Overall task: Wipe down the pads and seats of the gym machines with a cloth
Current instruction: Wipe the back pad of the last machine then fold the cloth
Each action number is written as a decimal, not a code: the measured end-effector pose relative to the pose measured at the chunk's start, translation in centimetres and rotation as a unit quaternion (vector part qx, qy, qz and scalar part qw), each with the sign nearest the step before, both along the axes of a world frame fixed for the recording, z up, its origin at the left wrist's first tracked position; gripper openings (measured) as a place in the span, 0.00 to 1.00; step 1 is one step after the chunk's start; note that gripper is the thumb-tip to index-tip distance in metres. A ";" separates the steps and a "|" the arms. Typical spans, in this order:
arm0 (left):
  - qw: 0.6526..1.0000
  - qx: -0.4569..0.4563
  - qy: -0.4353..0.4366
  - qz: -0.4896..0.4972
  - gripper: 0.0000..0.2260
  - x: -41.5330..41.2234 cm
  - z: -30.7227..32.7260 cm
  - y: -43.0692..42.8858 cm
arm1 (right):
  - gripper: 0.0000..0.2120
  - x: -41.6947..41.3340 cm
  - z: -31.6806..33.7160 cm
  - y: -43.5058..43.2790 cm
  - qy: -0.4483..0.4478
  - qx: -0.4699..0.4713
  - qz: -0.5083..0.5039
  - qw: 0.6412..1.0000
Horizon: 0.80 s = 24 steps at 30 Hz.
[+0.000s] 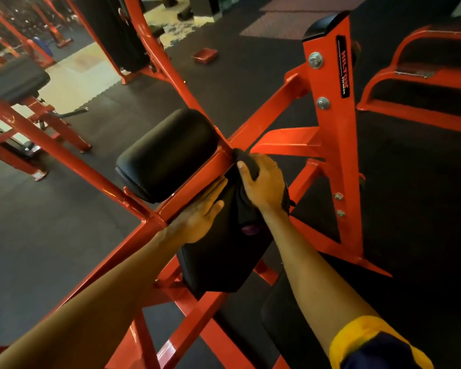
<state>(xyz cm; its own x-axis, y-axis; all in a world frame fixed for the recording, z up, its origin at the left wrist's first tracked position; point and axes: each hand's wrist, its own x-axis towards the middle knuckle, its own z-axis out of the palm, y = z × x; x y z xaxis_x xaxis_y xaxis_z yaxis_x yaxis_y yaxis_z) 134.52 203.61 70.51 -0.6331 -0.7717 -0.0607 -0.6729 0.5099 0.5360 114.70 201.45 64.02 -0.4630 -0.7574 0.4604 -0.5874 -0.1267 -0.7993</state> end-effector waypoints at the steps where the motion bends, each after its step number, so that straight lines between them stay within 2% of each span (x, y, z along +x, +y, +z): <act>1: 1.000 -0.010 0.002 -0.004 0.28 0.1 -0.3 0.0 | 0.24 -1.1 -1.1 -0.1 -0.025 0.038 -0.011 0.999; 3: 1.000 -0.007 0.000 -0.007 0.25 -0.1 -0.3 0.0 | 0.33 -2.7 -2.8 -0.1 -0.127 0.142 -0.055 0.980; 4: 1.000 -0.008 0.002 -0.008 0.25 -0.1 -0.2 0.1 | 0.34 -3.0 -3.1 -0.2 -0.168 0.179 -0.074 0.966; 6: 1.000 -0.008 0.007 -0.004 0.29 -0.2 -0.3 0.0 | 0.33 -2.2 -2.1 -0.6 -0.189 0.180 -0.106 0.960; 8: 1.000 0.014 0.009 0.011 0.31 -0.1 -0.4 -0.2 | 0.34 -0.2 -0.8 -0.3 -0.149 0.125 -0.136 0.971; 10: 0.999 0.026 -0.002 0.019 0.27 -0.1 -0.3 0.0 | 0.31 2.6 -0.2 0.9 -0.114 0.076 -0.140 0.981; 12: 0.999 0.013 -0.014 0.043 0.24 -0.2 -0.3 0.1 | 0.27 5.1 -0.1 3.1 -0.079 0.058 -0.085 0.992; 14: 0.995 -0.026 -0.051 0.086 0.24 -0.1 -0.4 -0.1 | 0.27 6.0 -1.0 5.1 -0.021 0.034 -0.006 0.999; 17: 0.999 -0.006 -0.024 0.031 0.26 -0.5 -0.3 -0.3 | 0.28 4.2 -4.3 7.1 0.042 0.023 0.035 0.998; 18: 1.000 0.000 -0.015 0.006 0.27 -0.4 -0.4 -0.3 | 0.28 3.6 -5.5 7.6 0.030 0.037 0.016 0.999; 20: 1.000 0.012 -0.022 -0.004 0.25 -0.2 -0.5 -0.4 | 0.31 2.3 -6.3 7.3 -0.059 0.096 -0.043 0.993; 22: 0.999 0.016 -0.028 -0.007 0.25 -0.2 -0.5 -0.6 | 0.34 1.8 -4.8 5.7 -0.164 0.126 -0.086 0.975; 24: 0.999 0.022 -0.026 -0.018 0.26 0.0 -0.8 -0.9 | 0.32 3.1 -2.2 4.1 -0.201 0.130 -0.097 0.966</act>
